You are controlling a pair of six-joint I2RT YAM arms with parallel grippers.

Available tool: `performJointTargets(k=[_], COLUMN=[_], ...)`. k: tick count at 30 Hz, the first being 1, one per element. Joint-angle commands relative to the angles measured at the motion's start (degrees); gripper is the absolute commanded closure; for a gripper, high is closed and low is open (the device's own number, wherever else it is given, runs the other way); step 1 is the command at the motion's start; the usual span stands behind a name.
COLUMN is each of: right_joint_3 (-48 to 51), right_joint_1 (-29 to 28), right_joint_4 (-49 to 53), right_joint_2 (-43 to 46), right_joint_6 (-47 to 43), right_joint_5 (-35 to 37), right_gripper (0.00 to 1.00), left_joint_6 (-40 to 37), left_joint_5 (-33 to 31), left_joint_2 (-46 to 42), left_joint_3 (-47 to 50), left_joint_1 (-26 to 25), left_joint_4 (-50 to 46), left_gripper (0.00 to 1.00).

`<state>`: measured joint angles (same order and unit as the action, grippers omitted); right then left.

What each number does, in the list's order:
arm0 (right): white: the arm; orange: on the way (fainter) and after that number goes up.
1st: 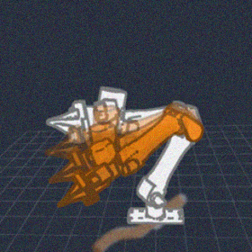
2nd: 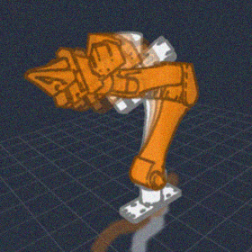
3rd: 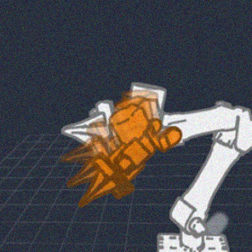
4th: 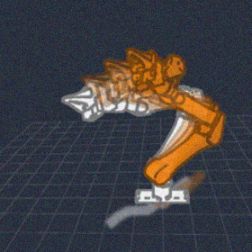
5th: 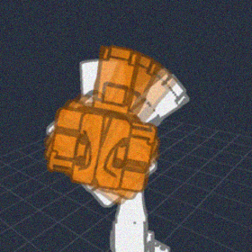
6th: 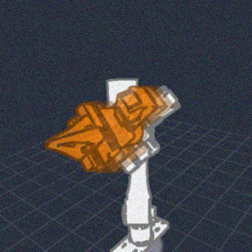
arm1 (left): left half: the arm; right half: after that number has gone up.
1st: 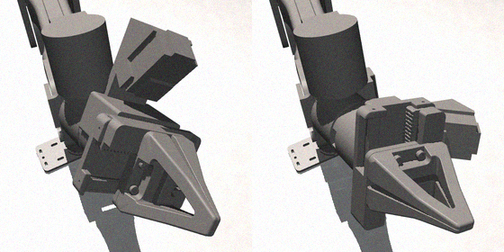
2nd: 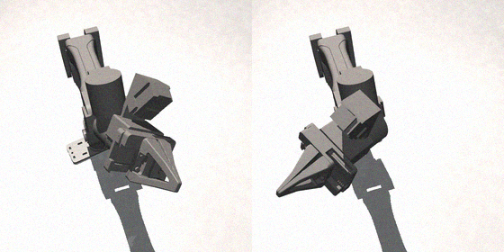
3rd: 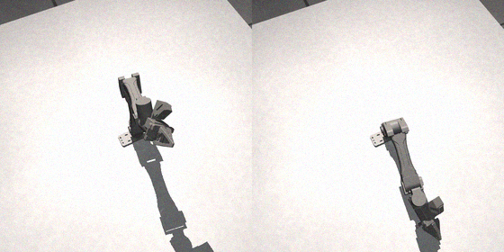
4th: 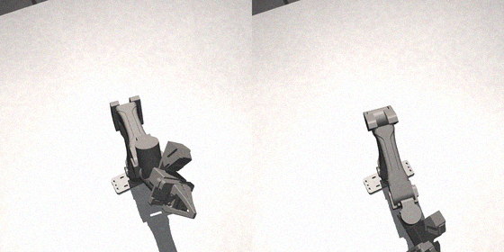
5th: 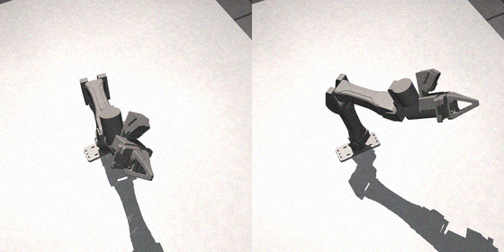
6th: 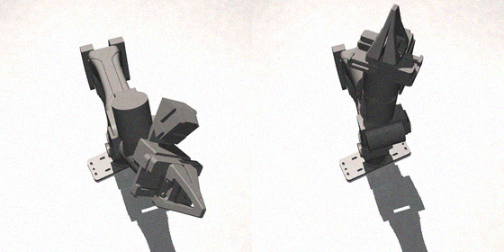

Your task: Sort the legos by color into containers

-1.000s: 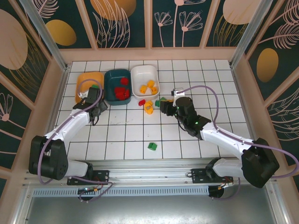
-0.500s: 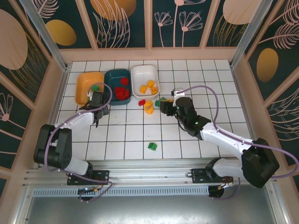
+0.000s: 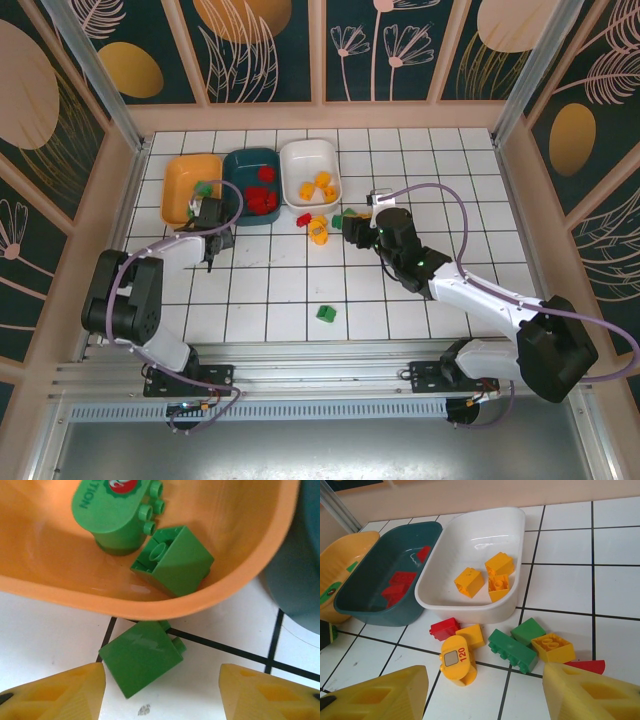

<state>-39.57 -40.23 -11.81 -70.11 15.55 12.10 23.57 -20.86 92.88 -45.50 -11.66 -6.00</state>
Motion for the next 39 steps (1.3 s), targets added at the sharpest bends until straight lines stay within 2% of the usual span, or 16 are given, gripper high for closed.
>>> performJointTargets(k=[1, 9, 16, 19, 26, 30, 33, 39], right_joint_3=[0.8, 0.9, 0.8, 0.7, 0.5, 0.5, 0.6, 0.5], right_joint_1=[-0.3, -0.3, -0.3, -0.3, -0.3, -0.3, -0.3, -0.3], right_joint_4=[-2.2, -2.5, -2.5, -2.5, -2.7, -2.7, -2.6, -2.4], right_joint_2=[0.5, 0.4, 0.3, 0.0, -0.8, -1.0, -0.9, -0.7], right_joint_6=[0.3, 0.3, 0.2, 0.2, 0.3, 0.3, 0.3, 0.4], right_joint_5=[1.0, 0.9, 0.8, 0.7, 0.4, 0.3, 0.4, 0.2], right_gripper=[0.37, 0.37, 0.37, 0.37, 0.37, 0.37, 0.37, 0.37], left_joint_6=[0.4, 1.5, 4.0, 6.0, 11.8, 12.5, 11.1, 4.4], left_joint_5=[1.7, 4.0, 11.6, 12.5, 20.9, 20.3, 18.2, 12.2], left_joint_2=[3.2, 6.5, 6.8, 4.3, -5.9, -11.0, -12.5, -5.3], left_joint_3=[-2.3, -4.1, -1.0, 0.9, 6.3, 5.3, 3.5, -1.1], left_joint_1=[0.7, 0.9, 0.1, -2.0, -5.2, -5.9, -5.9, -5.8], left_joint_4=[-1.3, -2.3, -0.4, -1.0, 0.2, -2.1, -4.5, -7.2], left_gripper=[0.37, 0.35, 0.37, 0.38, 0.42, 0.39, 0.33, 0.3])
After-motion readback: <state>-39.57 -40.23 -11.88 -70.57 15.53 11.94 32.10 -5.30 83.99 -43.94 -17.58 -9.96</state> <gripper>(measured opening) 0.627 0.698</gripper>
